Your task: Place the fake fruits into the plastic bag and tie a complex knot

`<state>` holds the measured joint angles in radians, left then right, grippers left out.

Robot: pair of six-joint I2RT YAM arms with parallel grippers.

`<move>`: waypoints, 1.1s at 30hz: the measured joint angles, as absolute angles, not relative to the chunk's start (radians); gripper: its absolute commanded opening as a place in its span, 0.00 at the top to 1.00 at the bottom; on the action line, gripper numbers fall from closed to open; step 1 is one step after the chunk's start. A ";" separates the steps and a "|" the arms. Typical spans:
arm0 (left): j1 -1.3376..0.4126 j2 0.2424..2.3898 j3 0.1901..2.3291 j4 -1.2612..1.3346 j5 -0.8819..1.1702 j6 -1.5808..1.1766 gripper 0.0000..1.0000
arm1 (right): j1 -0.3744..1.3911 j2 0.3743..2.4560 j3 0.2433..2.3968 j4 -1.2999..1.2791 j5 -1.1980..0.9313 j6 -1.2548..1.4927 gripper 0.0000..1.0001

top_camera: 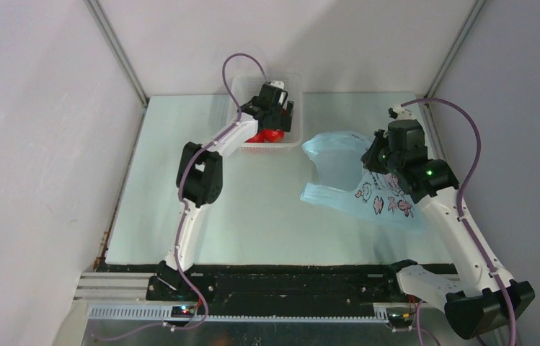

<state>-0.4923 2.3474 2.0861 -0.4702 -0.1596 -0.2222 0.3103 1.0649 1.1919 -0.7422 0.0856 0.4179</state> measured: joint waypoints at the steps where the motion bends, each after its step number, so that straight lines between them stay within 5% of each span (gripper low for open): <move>1: -0.492 2.355 2.091 -0.482 -0.160 -0.230 0.03 | 0.310 1.065 1.192 -0.742 0.086 0.418 1.00; 9: -0.492 2.414 2.135 -0.535 -0.162 -0.276 0.04 | 0.311 1.070 1.192 -0.742 0.084 0.418 1.00; 15: -0.492 2.422 2.136 -0.537 -0.155 -0.291 0.33 | 0.311 1.071 1.192 -0.742 0.081 0.418 1.00; 21: -0.492 2.422 2.134 -0.519 -0.154 -0.290 0.51 | 0.311 1.071 1.192 -0.742 0.082 0.418 1.00; 33: -0.496 2.083 1.859 -0.380 -0.066 -0.278 0.53 | 0.311 1.071 1.192 -0.742 0.082 0.418 1.00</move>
